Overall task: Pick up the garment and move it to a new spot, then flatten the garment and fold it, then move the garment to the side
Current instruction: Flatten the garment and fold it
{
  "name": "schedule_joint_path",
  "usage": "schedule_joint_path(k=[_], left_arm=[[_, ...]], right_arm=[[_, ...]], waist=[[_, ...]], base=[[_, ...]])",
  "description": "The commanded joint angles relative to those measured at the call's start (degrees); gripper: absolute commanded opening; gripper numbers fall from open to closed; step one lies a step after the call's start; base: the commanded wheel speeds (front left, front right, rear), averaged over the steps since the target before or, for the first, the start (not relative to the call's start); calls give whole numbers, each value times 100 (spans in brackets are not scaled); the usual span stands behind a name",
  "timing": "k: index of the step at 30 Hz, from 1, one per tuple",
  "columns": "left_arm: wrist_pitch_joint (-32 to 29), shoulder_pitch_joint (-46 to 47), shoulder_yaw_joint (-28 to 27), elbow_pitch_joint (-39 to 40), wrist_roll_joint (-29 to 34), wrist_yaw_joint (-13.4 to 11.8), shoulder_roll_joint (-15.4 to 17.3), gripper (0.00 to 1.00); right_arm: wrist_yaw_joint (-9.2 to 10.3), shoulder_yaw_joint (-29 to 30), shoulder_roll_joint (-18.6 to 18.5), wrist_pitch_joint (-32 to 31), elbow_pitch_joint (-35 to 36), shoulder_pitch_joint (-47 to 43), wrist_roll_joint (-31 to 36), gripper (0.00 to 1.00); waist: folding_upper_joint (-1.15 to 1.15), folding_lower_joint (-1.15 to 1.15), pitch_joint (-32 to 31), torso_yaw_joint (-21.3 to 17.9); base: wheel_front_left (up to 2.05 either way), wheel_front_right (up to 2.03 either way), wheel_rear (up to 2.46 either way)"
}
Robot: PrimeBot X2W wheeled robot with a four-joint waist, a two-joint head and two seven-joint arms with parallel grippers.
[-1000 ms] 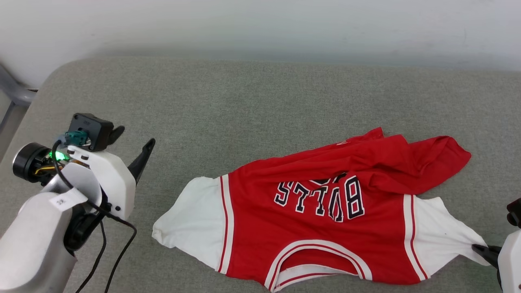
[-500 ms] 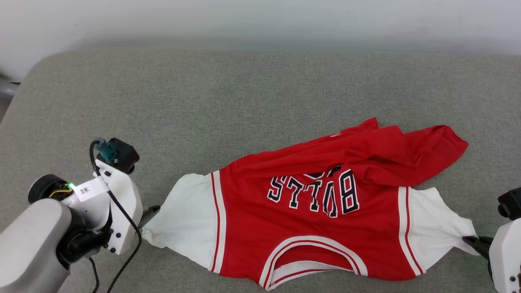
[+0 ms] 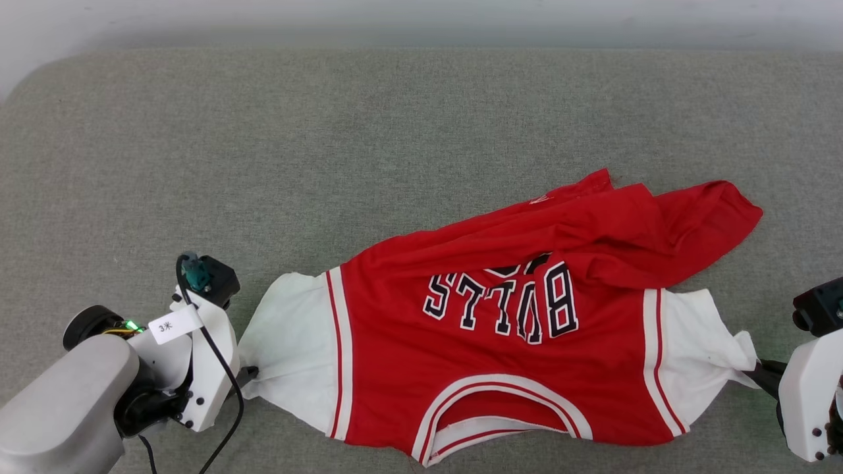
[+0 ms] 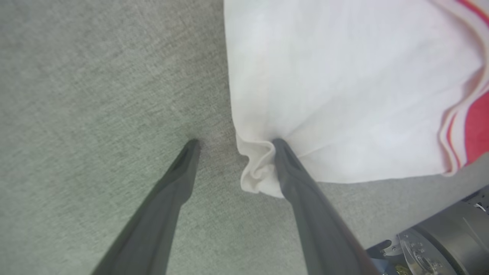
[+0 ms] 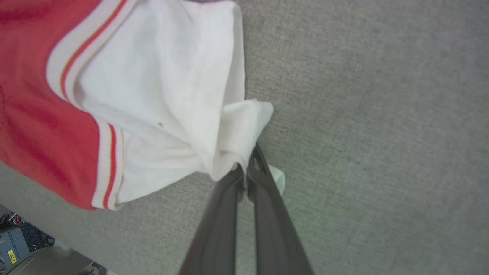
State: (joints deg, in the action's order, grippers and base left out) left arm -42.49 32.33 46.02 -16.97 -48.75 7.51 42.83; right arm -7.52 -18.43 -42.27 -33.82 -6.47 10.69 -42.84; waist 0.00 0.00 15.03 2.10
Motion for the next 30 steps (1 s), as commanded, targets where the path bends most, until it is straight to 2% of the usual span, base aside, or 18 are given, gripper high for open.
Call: schedule_joint_path(k=[1,4,5,6,7,11,17,22,30], left_arm=[[-79,-171,375,-239,44,-16,-64,100],[-110,-240,569,-324,-132,-15,-125,100],[-158,-264,663,-324,-211,-14,-140,96],[-154,-265,741,-303,-277,-7,-151,31],[-164,-260,805,-278,-369,-2,-138,0],[39,-113,831,-116,-563,-3,-19,0],[763,55,510,459,-789,-8,237,0],[1226,99,310,1069,-787,-8,480,0],[1903,252,-375,2033,-1188,-54,624,0]], right_arm=[[7,-21,28,13,7,69,40,0],[6,-35,48,21,-2,81,28,0],[6,-36,49,26,-10,78,20,0],[6,-33,51,35,-18,76,15,0],[6,-29,51,40,-27,76,12,0],[6,-59,52,94,1,104,34,0],[6,-38,11,300,194,94,-29,0],[7,155,-77,549,445,87,-45,0],[7,675,-255,667,1092,300,-226,0]], waist=[[0,0,29,-16],[0,0,41,-19],[0,0,38,-12],[0,0,33,-2],[0,0,22,10],[0,0,-99,59],[0,0,-443,117],[0,0,-749,163],[0,0,-1103,164]], base=[[0,0,0],[0,0,0],[0,0,0],[0,0,0],[0,0,0],[0,0,0],[0,0,0],[0,0,0],[0,0,0]])
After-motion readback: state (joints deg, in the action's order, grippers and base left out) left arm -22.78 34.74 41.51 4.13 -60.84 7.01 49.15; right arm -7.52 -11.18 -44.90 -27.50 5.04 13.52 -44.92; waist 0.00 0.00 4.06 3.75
